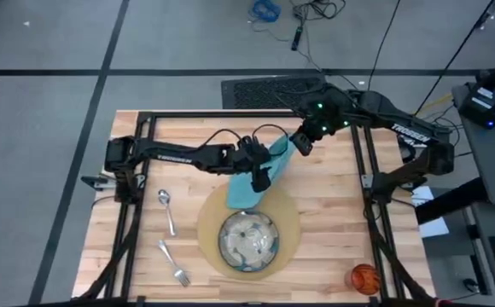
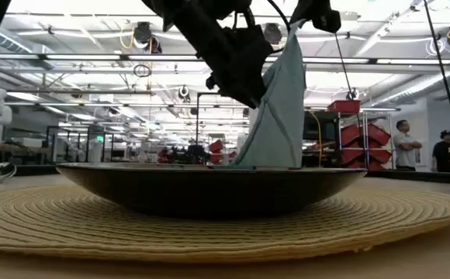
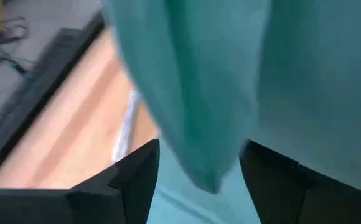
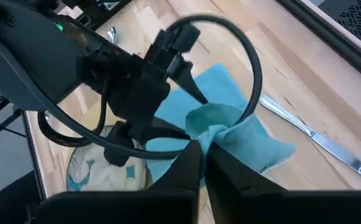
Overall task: Set table place
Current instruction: Fold the blue napkin
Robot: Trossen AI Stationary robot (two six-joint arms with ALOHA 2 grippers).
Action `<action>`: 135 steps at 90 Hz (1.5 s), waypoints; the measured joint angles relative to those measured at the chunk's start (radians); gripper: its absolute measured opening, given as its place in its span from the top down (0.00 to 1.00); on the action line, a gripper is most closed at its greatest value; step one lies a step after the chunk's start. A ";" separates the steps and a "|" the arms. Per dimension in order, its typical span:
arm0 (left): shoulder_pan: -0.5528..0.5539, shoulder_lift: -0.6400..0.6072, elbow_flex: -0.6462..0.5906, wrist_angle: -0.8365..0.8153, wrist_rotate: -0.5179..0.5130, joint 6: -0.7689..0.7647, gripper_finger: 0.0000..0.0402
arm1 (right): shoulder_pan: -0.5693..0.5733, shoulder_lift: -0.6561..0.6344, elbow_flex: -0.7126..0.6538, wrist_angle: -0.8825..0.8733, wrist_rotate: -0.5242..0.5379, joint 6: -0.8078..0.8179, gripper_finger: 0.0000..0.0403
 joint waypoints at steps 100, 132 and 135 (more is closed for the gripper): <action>-0.016 -0.343 -0.001 -0.149 -0.248 0.239 1.00 | -0.015 0.000 0.000 -0.057 0.125 -0.089 1.00; 0.090 -0.572 0.015 -0.145 -0.279 0.317 1.00 | -0.153 0.001 0.017 0.200 0.130 -0.247 1.00; 0.106 -0.580 0.022 -0.145 -0.271 0.326 1.00 | -0.168 0.003 0.030 0.215 0.118 -0.253 1.00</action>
